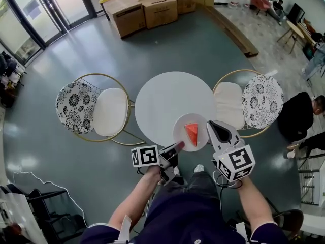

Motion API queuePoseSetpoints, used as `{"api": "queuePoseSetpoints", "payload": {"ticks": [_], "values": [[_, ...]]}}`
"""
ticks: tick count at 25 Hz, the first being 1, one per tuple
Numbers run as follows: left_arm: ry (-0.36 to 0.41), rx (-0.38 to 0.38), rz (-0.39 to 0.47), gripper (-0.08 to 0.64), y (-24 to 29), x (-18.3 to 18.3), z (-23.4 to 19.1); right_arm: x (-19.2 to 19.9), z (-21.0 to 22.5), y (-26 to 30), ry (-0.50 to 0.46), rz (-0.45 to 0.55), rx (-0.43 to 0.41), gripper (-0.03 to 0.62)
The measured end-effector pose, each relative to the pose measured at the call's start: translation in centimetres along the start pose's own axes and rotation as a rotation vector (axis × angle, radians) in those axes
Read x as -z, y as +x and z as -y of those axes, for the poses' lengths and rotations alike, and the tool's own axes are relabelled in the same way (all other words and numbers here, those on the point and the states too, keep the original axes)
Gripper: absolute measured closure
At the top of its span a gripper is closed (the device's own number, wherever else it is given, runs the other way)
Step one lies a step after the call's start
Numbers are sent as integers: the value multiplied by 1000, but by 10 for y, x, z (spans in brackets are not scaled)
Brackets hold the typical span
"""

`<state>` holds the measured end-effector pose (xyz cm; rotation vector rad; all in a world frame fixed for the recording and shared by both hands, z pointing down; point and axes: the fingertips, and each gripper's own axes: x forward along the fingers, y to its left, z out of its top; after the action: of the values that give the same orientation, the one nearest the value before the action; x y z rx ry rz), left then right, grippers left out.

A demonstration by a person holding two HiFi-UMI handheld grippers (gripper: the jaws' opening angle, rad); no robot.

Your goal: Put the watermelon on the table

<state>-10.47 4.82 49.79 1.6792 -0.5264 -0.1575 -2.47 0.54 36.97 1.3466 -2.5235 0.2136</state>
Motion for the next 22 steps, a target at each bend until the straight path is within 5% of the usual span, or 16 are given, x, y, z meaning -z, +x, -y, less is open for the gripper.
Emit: {"api": "queuePoseSetpoints", "payload": {"ticks": [22], "values": [[-147, -125, 146, 545, 71, -38, -75, 35, 93, 80, -1, -88, -155, 588]]}}
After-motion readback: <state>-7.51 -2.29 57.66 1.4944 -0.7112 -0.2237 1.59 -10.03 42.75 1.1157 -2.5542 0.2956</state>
